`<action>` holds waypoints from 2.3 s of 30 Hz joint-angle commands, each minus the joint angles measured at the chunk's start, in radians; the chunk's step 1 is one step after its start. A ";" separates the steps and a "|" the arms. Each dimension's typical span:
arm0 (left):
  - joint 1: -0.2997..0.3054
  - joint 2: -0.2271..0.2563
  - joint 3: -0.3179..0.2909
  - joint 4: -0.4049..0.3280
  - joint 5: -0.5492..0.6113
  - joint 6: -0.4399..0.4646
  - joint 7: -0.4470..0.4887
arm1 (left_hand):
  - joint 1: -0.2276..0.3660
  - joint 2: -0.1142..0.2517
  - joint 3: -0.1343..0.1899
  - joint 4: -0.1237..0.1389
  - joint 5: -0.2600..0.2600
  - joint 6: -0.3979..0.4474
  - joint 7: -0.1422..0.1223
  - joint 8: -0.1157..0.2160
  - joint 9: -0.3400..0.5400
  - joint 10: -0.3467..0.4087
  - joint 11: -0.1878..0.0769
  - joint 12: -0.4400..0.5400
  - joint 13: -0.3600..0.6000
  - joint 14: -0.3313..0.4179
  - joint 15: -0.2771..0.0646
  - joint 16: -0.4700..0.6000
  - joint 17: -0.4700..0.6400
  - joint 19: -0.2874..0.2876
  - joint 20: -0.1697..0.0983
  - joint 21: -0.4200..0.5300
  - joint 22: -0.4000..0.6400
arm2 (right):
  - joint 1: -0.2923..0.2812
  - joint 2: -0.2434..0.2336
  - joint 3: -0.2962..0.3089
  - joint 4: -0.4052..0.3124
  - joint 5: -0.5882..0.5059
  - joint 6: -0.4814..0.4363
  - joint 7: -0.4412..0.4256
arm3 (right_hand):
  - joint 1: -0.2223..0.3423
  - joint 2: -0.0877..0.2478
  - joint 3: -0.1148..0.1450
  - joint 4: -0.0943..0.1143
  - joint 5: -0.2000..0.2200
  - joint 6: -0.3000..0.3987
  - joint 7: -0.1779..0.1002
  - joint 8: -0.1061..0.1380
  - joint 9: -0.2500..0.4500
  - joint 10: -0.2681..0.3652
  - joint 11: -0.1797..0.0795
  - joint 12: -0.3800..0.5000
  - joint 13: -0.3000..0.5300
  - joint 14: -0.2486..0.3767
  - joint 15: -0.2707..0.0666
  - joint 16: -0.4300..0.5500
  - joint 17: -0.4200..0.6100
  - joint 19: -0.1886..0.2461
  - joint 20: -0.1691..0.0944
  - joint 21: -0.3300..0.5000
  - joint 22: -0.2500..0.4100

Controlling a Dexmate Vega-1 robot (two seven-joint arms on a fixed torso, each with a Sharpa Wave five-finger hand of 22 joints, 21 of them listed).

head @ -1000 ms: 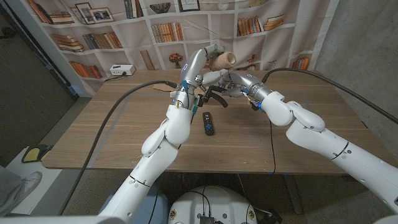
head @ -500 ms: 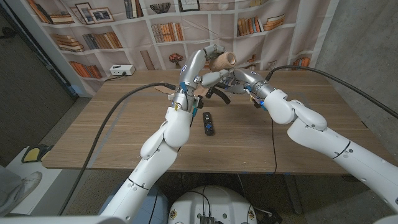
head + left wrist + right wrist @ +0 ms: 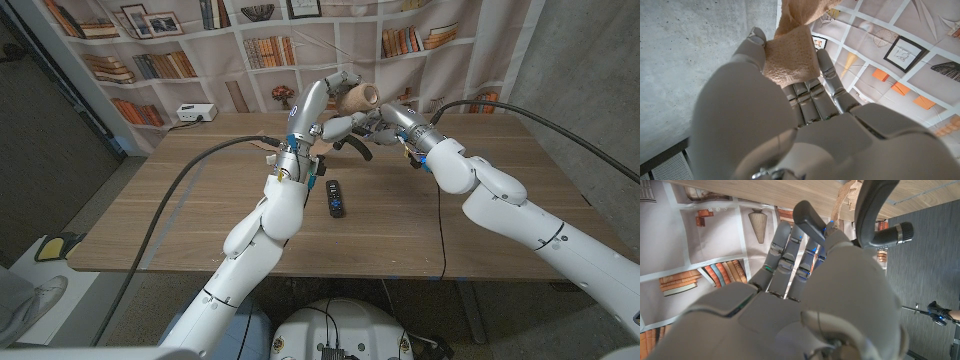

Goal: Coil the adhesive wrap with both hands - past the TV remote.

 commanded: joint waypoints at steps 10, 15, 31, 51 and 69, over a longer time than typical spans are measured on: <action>0.034 0.020 -0.009 -0.008 -0.026 -0.052 0.016 | 0.194 0.200 0.005 0.008 0.002 0.010 -0.001 0.009 0.037 0.013 0.001 -0.006 0.006 0.071 -0.057 -0.007 0.008 -0.004 0.001 0.009 -0.001 | 0.020 0.030 0.027 0.041 0.107 0.008 -0.008 | 0.027 0.034 0.131 -0.022 0.005 0.006 -0.002 0.004 0.005 0.021 -0.003 0.005 0.001 0.065 -0.150 0.004 0.006 -0.003 -0.111 0.004 0.000; 0.042 0.026 -0.005 -0.010 -0.038 -0.059 0.008 | 0.193 0.200 0.006 0.008 0.002 0.010 -0.002 0.010 0.039 0.011 0.001 -0.008 0.007 0.071 -0.058 -0.009 0.009 -0.005 0.002 0.010 -0.002 | 0.025 0.038 0.031 0.044 0.122 0.004 -0.016 | 0.028 0.034 0.132 -0.022 0.005 0.007 -0.001 0.005 0.005 0.019 -0.003 0.005 0.002 0.064 -0.150 0.003 0.005 -0.003 -0.111 0.005 0.000; 0.070 0.037 0.001 -0.016 -0.051 -0.075 0.010 | 0.193 0.201 0.006 0.008 0.002 0.010 -0.001 0.010 0.037 0.014 0.002 -0.012 0.008 0.074 -0.058 -0.013 0.013 -0.009 0.001 0.015 -0.003 | 0.047 0.054 0.034 0.055 0.167 -0.001 -0.010 | 0.030 0.034 0.132 -0.023 0.005 0.007 0.001 0.005 0.005 0.021 -0.003 0.005 0.001 0.066 -0.150 0.004 0.007 -0.004 -0.112 0.007 0.000; 0.094 0.044 -0.006 -0.017 -0.103 -0.079 0.004 | 0.193 0.200 0.007 0.008 0.002 0.013 0.001 0.011 0.033 0.016 -0.003 -0.017 0.010 0.076 -0.057 -0.019 0.018 -0.013 0.002 0.020 -0.004 | 0.050 0.061 0.053 0.045 0.185 -0.008 -0.040 | 0.031 0.033 0.132 -0.023 0.005 0.006 0.003 0.004 0.005 0.018 0.001 0.004 0.002 0.067 -0.150 0.002 0.006 -0.005 -0.111 0.009 0.000; 0.116 0.048 -0.007 -0.009 -0.143 -0.062 -0.004 | 0.193 0.200 0.007 0.008 0.002 0.010 -0.001 0.012 0.034 0.017 -0.001 -0.022 0.011 0.077 -0.057 -0.026 0.021 -0.018 0.002 0.024 -0.004 | 0.042 0.070 0.101 0.049 0.260 0.030 -0.065 | 0.033 0.033 0.133 -0.023 0.005 -0.002 0.008 0.002 0.005 0.013 0.001 0.005 0.009 0.066 -0.150 0.003 0.011 -0.006 -0.110 0.012 0.000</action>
